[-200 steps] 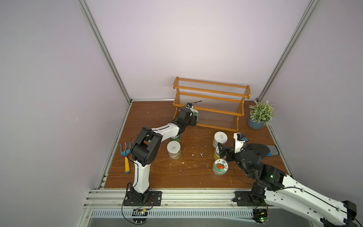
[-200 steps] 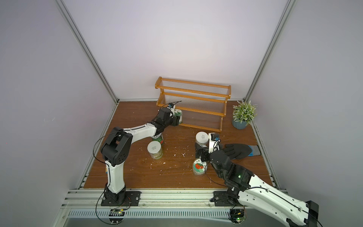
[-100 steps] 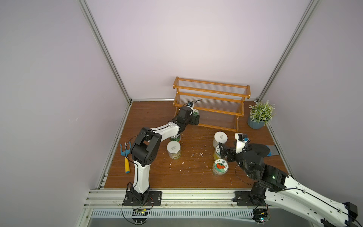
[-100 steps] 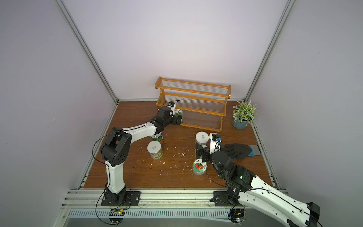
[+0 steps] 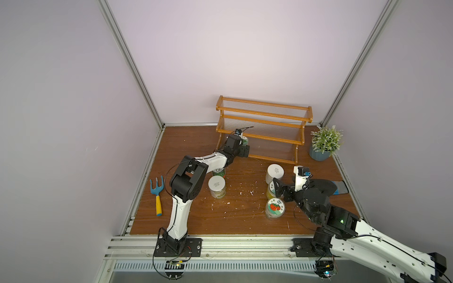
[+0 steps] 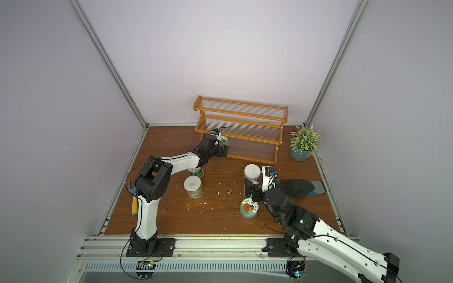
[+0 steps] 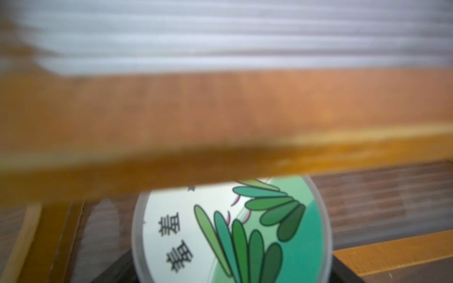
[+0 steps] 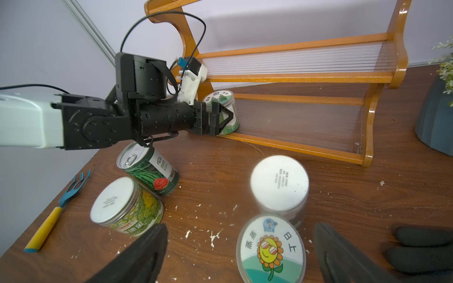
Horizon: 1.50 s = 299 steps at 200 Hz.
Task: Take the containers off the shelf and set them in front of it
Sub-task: 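Pick up a container from the shelf.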
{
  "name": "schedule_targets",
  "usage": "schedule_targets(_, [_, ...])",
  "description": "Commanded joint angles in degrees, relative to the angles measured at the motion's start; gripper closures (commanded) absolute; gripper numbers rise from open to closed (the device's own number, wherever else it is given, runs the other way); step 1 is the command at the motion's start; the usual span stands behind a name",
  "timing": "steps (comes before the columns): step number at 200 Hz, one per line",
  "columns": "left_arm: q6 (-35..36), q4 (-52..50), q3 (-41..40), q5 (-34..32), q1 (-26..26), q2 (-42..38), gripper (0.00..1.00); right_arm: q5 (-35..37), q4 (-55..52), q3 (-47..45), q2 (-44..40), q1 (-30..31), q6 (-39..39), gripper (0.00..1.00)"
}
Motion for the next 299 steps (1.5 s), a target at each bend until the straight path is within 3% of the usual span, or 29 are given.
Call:
schedule_targets(1, [-1.33, 1.66, 1.95, -1.69, -0.63, 1.06, 0.0, 1.45, 0.31, 0.25, -0.98, -0.17, 0.28, 0.01])
schedule_targets(19, [-1.73, 2.72, 2.14, -1.36, -0.68, 1.5, 0.01, 1.44, 0.31, 0.07, -1.13, -0.15, 0.38, 0.01])
schedule_targets(79, [-1.76, 3.49, 3.49, -0.29, -0.62, 2.84, 0.25, 1.49, -0.3, 0.05, -1.62, -0.12, 0.65, 0.01])
schedule_targets(112, [-1.97, 3.94, 1.87, 0.54, -0.7, 1.08, 0.31, 1.52, -0.56, -0.15, -2.21, -0.11, 0.83, 0.01])
schedule_targets(265, [-0.07, 1.44, -8.47, 3.24, -1.84, -13.87, 0.32, 0.48, 1.13, -0.72, -0.77, -0.24, 1.08, 0.01])
schedule_targets(299, [-0.09, 1.53, -13.78, 4.02, -2.35, -18.88, 0.32, 0.38, 1.19, -0.7, -0.99, -0.26, 1.05, 0.01])
